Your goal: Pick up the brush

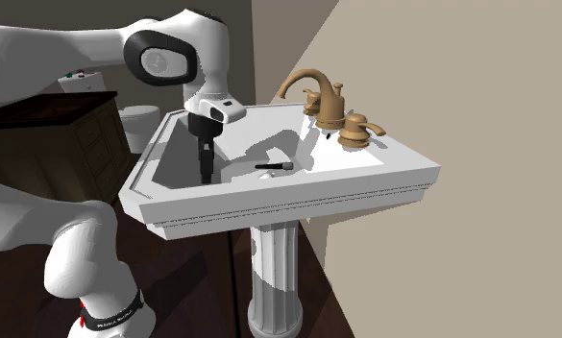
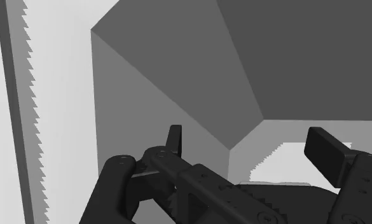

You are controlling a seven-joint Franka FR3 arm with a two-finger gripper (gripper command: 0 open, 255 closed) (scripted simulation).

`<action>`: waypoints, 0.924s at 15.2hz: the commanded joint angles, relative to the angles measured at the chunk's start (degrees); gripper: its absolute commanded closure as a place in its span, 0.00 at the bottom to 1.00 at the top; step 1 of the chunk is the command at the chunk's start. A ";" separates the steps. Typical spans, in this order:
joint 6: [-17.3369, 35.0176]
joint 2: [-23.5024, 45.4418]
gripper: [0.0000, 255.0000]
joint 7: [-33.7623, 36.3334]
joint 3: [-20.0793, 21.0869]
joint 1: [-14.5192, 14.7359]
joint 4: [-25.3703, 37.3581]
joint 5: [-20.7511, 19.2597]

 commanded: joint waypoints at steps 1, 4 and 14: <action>0.00 0.00 0.00 0.00 0.00 0.00 0.00 0.00; 5.65 1.88 0.00 5.01 3.74 0.14 -1.23 2.06; 23.98 14.07 0.00 21.64 15.71 -0.37 0.77 4.41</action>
